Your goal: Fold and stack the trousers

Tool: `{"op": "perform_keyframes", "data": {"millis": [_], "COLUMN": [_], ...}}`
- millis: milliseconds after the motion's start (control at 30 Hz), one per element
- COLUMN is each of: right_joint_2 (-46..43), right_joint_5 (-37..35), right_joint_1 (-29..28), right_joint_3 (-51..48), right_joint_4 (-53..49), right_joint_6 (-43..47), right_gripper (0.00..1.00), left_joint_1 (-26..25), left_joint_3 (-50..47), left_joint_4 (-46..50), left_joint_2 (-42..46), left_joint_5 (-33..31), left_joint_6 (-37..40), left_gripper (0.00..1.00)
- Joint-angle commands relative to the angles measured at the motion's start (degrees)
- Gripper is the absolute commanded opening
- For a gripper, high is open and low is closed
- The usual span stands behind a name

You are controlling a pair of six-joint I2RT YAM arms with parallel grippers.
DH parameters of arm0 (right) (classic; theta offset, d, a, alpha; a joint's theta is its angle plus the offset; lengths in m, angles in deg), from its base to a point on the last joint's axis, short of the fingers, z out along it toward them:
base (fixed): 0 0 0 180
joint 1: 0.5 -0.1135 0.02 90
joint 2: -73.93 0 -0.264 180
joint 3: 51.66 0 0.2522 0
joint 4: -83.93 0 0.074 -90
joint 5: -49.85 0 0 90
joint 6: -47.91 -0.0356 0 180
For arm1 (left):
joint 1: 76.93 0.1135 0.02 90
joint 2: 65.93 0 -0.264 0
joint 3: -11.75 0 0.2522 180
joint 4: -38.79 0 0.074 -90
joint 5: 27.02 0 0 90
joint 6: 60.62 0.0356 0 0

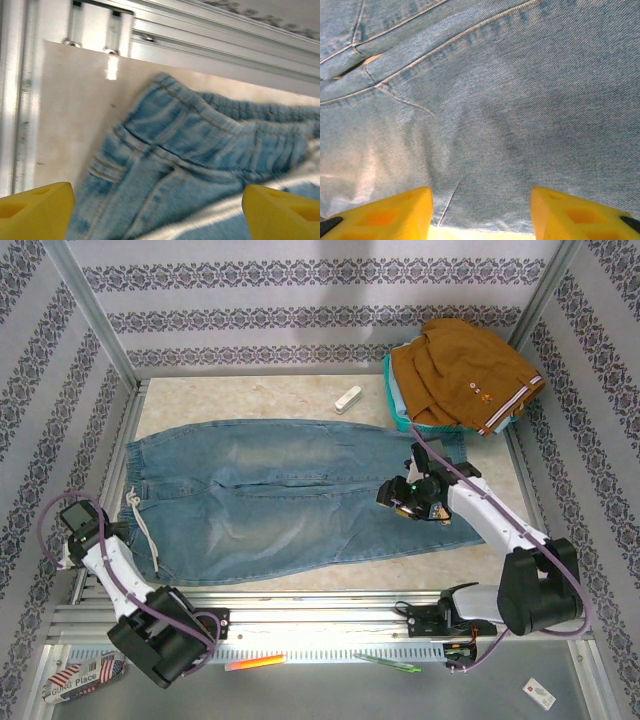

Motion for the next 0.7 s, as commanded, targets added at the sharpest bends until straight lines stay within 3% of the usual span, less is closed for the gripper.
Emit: {"op": "perform_keyframes", "data": {"millis": [0, 133, 233, 433, 600, 667], "right_joint_2": [-1.5, -1.8, -1.9, -2.9, -4.5, -5.2], "right_joint_5": [0.9, 0.7, 0.5, 0.2, -0.3, -0.8], "right_joint_1": [-0.8, -1.4, -1.8, -2.0, -1.9, -1.8], "right_joint_3": [-1.7, -2.9, -3.2, -3.2, -3.7, -4.0], "right_joint_4": [-0.4, 0.8, 1.3, 1.2, 0.4, 0.0], "right_joint_6": [-0.6, -1.8, -2.4, -3.1, -2.9, -3.0], "right_gripper": [0.54, 0.54, 0.54, 0.54, 0.54, 0.54], "left_joint_1": [1.9, 2.9, 3.1, 3.2, 3.1, 3.1], "left_joint_3": [-0.4, 1.5, 0.7, -4.7, -4.9, -4.8], "left_joint_4": [-5.5, -7.3, -8.4, -13.2, -13.7, -13.8], "left_joint_2": [-5.3, -13.4, -17.2, -17.8, -15.2, -13.3], "left_joint_5": [-2.6, -1.9, -0.9, -1.3, -0.7, 0.4], "left_joint_6": [0.4, -0.5, -2.4, -3.8, -2.4, -1.9], "left_gripper": [0.83, 0.71, 0.67, 0.62, 0.14, 0.05]}}
